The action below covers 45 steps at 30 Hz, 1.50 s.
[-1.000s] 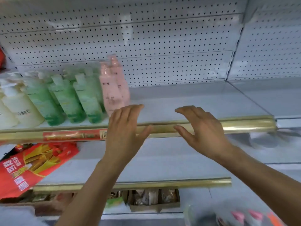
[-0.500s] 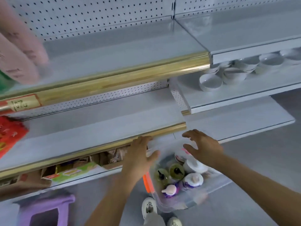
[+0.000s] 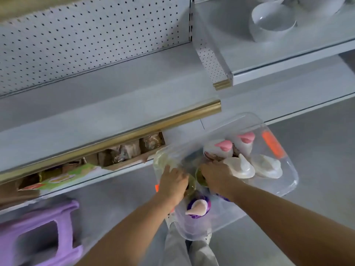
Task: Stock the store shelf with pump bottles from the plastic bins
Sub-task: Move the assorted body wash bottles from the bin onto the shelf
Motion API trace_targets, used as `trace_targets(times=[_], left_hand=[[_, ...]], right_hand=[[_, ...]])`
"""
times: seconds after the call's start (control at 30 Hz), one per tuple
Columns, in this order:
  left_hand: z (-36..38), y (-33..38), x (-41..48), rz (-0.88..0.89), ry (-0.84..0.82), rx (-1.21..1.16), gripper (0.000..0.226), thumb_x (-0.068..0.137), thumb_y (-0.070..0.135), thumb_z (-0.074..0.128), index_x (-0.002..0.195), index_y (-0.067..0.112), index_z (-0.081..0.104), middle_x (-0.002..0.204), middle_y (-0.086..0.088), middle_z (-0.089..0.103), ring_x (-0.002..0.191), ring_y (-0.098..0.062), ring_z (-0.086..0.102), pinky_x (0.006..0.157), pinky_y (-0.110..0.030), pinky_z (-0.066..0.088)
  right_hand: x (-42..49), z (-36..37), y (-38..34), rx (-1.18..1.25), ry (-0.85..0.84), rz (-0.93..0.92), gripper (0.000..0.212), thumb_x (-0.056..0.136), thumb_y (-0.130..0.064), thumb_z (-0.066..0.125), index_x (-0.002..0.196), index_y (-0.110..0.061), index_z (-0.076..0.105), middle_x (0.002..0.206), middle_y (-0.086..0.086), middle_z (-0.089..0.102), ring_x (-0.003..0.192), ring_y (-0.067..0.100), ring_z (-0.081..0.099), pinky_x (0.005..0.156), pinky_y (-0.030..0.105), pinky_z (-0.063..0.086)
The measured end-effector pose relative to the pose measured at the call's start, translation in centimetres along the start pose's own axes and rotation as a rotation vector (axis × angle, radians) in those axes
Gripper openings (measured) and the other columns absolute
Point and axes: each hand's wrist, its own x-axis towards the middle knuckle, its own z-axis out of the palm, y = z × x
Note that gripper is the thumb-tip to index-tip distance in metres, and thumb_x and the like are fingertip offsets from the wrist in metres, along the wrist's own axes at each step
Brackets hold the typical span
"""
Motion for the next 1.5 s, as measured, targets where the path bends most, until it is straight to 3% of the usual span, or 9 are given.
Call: trace_targets(times=[0.2,0.47,0.6,0.7,0.8,0.97,1.07,1.37,1.5], left_hand=[[1.3,0.2,1.5,0.046,-0.004,0.098,0.014,0.092,0.008,0.051,0.093,0.011,0.064,0.088,-0.006,0.067,0.071,-0.022,0.046,0.085,-0.038,0.039],[0.3,-0.5,0.8,0.059,0.095,0.016,0.023,0.095,0.017,0.052,0.108,0.01,0.07,0.118,-0.007,0.059,0.105,-0.027,0.053,0.098,-0.04,0.032],[-1.5,-1.1,-1.3,0.002,0.189,-0.259,0.041,0.086,0.047,0.066,0.106,0.011,0.068,0.117,0.0,0.047,0.098,-0.018,0.048,0.086,-0.031,0.041],[-3.3,-1.6,-3.4,-0.063,0.317,-0.561,0.039,0.083,0.047,0.071,0.089,0.009,0.068,0.115,0.003,0.05,0.096,-0.012,0.051,0.078,-0.021,0.04],[-5.9,-1.9,-5.8,-0.116,0.422,-0.834,0.03,0.081,0.039,0.075,0.071,0.014,0.061,0.1,0.007,0.058,0.088,-0.009,0.058,0.074,-0.021,0.04],[-10.6,-2.4,-9.8,-0.22,0.549,-1.087,0.04,0.08,0.037,0.076,0.08,-0.001,0.065,0.08,-0.02,0.064,0.076,-0.031,0.061,0.071,-0.044,0.046],[-13.5,-2.6,-12.6,-0.244,0.618,-1.22,0.045,0.071,0.048,0.07,0.075,0.003,0.068,0.078,-0.018,0.068,0.078,-0.034,0.064,0.074,-0.05,0.049],[-20.9,-4.8,-21.0,-0.365,0.821,-1.108,0.03,0.081,0.041,0.071,0.076,0.012,0.071,0.077,-0.002,0.071,0.077,-0.02,0.065,0.073,-0.041,0.051],[-24.0,-7.8,-25.2,-0.419,0.929,-1.041,0.049,0.075,0.049,0.07,0.048,0.017,0.044,0.044,0.007,0.041,0.045,-0.011,0.035,0.051,-0.031,0.029]], right_hand=[[1.9,1.6,-0.9,-0.06,-0.013,0.018,0.017,0.094,-0.019,0.054,0.109,-0.015,0.061,0.105,0.002,0.068,0.097,0.025,0.065,0.084,0.038,0.049],[0.4,0.3,-0.8,-0.002,0.042,0.028,0.019,0.09,-0.013,0.058,0.109,-0.013,0.059,0.102,0.002,0.066,0.094,0.025,0.066,0.071,0.033,0.045],[-2.6,-1.5,-0.1,0.096,0.143,0.076,0.045,0.083,-0.013,0.066,0.123,-0.009,0.047,0.116,0.004,0.061,0.108,0.024,0.06,0.078,0.032,0.051],[-5.1,-3.5,0.3,0.12,0.228,0.084,0.058,0.08,-0.015,0.07,0.13,-0.008,0.043,0.121,0.005,0.058,0.112,0.023,0.055,0.077,0.032,0.05],[-7.5,-6.1,0.7,0.075,0.328,0.067,0.046,0.079,-0.011,0.067,0.12,-0.011,0.049,0.112,0.004,0.06,0.105,0.023,0.055,0.07,0.03,0.045],[-11.4,-11.6,0.9,0.058,0.476,-0.015,0.026,0.089,-0.019,0.06,0.113,-0.019,0.05,0.107,-0.003,0.06,0.099,0.017,0.053,0.08,0.029,0.049],[-13.9,-15.2,0.6,0.205,0.54,-0.046,0.019,0.095,-0.021,0.05,0.114,-0.02,0.049,0.111,-0.003,0.058,0.105,0.017,0.049,0.078,0.031,0.044],[-20.7,-27.1,-1.1,0.424,0.766,-0.258,0.016,0.091,-0.012,0.056,0.106,-0.012,0.062,0.1,0.005,0.064,0.093,0.023,0.055,0.074,0.031,0.042],[-22.4,-31.8,-2.8,0.454,0.826,-0.343,0.014,0.092,-0.014,0.056,0.104,-0.016,0.063,0.094,-0.001,0.061,0.081,0.016,0.051,0.066,0.027,0.038]])
